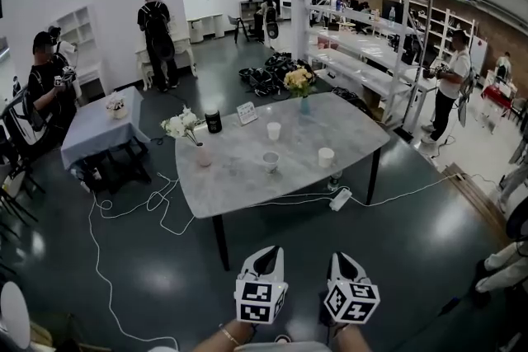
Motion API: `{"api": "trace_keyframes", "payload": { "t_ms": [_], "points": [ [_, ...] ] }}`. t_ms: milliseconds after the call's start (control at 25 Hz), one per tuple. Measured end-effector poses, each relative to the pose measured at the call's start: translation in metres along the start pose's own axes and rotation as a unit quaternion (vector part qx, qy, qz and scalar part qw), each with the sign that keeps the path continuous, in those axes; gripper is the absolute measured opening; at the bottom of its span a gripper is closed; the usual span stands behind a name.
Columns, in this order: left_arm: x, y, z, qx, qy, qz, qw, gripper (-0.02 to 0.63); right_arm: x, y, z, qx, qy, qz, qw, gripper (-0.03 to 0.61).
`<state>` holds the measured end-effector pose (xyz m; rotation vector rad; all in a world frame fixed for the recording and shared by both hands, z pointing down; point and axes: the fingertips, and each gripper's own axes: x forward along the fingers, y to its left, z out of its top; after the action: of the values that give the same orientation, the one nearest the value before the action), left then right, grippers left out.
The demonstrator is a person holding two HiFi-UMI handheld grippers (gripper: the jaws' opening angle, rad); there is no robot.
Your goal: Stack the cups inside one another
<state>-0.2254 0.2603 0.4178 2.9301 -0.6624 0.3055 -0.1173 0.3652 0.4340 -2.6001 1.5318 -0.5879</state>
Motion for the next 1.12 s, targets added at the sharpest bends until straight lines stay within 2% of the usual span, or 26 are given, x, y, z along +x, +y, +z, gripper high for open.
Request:
{"api": "trace_keyframes", "payload": {
  "t_ms": [120, 320, 560, 720, 1120],
  "points": [
    [0.012, -0.001, -0.001, -0.002, 0.005, 0.004, 1.0, -0.003, 0.011, -0.006, 0.0, -0.004, 0.006, 0.005, 1.0, 0.006],
    [0.029, 0.003, -0.015, 0.003, 0.014, 0.017, 0.9997, -0.003, 0.032, -0.015, -0.004, -0.04, 0.013, 0.009, 0.999, 0.006],
    [0.042, 0.013, -0.023, -0.009, 0.039, 0.031, 0.9987, -0.003, 0.046, -0.018, -0.01, -0.035, 0.038, 0.02, 0.998, 0.006],
    [0.059, 0.017, -0.017, -0.018, 0.034, 0.032, 0.9988, -0.003, 0.063, -0.027, -0.008, -0.031, 0.046, 0.019, 0.998, 0.006],
    [0.151, 0.05, -0.003, -0.026, 0.025, 0.029, 0.9989, -0.003, 0.152, -0.047, 0.018, -0.038, 0.041, 0.019, 0.998, 0.006]
  ]
}}
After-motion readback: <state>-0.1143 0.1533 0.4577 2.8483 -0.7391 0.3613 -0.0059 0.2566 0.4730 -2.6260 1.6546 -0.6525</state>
